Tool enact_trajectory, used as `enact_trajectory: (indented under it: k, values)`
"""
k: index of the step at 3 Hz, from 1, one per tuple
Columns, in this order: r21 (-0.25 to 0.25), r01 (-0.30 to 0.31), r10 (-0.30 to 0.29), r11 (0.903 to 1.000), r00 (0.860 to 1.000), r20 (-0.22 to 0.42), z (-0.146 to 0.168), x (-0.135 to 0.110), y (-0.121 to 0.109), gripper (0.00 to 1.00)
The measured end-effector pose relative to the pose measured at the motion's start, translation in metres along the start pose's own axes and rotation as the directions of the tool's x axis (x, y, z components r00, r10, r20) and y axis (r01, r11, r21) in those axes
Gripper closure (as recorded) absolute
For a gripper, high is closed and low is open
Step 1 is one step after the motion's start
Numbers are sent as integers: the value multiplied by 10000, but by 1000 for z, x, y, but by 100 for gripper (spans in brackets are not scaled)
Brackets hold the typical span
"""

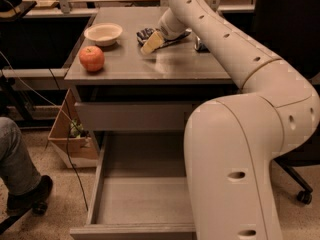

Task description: Place blue chip bag into middle drawer

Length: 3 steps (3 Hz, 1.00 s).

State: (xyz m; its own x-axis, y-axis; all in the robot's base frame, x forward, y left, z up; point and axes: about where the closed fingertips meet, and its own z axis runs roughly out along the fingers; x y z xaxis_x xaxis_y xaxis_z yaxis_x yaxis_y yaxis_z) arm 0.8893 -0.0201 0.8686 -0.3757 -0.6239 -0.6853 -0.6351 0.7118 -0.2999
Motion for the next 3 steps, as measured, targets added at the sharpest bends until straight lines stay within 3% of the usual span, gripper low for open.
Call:
enact_trajectory:
  k: [1,3]
  values:
    - [14,-118,119,9999,9997,-209,19,7,-5,0]
    - [-115,-198,195,9997,9994,-278,29,7,-5,42]
